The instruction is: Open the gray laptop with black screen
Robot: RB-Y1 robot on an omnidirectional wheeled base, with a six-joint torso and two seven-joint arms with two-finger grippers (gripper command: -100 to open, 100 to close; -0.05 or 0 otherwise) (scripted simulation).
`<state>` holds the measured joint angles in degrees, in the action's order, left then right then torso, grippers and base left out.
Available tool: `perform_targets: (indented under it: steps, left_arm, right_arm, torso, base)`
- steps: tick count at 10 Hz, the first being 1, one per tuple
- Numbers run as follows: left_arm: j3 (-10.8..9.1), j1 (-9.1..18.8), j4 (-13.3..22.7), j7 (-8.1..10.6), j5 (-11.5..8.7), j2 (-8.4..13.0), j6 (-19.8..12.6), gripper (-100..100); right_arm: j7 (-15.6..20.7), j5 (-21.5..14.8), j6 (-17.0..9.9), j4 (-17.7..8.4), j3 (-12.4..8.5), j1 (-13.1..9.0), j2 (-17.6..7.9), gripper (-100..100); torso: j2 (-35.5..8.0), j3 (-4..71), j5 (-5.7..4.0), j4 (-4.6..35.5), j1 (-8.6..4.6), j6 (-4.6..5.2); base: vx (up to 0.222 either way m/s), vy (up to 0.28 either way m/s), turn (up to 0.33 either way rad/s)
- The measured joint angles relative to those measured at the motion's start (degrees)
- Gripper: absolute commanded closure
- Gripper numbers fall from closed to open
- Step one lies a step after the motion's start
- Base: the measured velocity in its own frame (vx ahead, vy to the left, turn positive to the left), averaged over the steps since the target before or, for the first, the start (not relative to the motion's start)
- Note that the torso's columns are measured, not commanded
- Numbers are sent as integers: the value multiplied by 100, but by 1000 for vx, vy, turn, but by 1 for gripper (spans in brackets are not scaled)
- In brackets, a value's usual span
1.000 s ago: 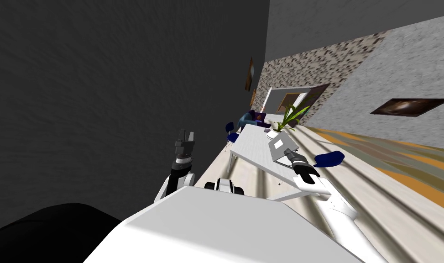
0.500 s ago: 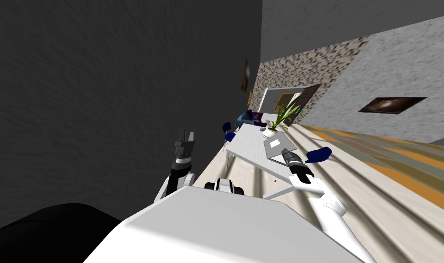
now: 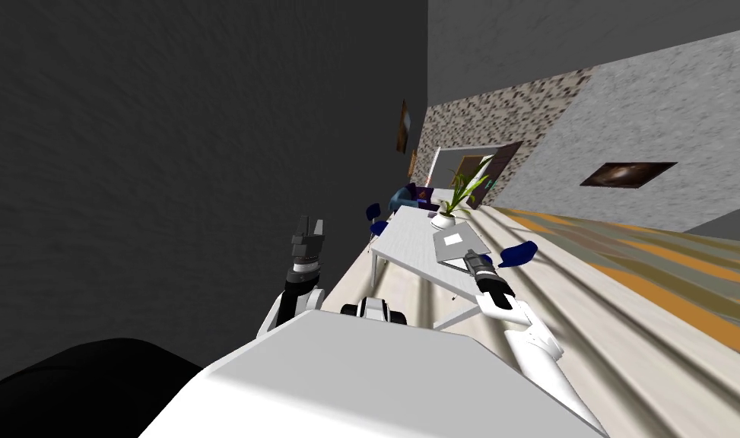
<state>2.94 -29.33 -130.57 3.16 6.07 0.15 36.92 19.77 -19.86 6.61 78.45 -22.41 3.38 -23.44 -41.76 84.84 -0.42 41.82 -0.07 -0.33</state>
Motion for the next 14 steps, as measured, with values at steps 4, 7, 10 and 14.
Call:
perform_targets:
  steps: [4, 7, 10, 14]
  left_arm:
    - [0, 0, 0, 0, 0, 0, 0, 0]
    - [0, 0, 0, 0, 0, 0, 0, 0]
    - [0, 0, 0, 0, 0, 0, 0, 0]
    - [1, 1, 0, 0, 0, -1, 0, 0]
  right_arm:
    - [-160, 195, 367, -407, -43, -154, 293, 100]
    - [-246, 323, 705, -648, -108, -192, 535, 100]
    - [-500, 556, 1082, -805, -34, -90, 625, -100]
    - [-807, 678, 613, -440, 143, 0, 171, -100]
  torso:
    - [14, 8, -2, -3, 4, -18]
    - [7, 6, 16, 12, 3, -5]
    - [-28, -12, 28, 28, 9, 20]
    - [-72, -38, 55, 59, 18, 34]
  base:
    - [6, -57, -44]
    - [13, -59, -62]
    - [26, -21, -48]
    - [-10, 65, -17]
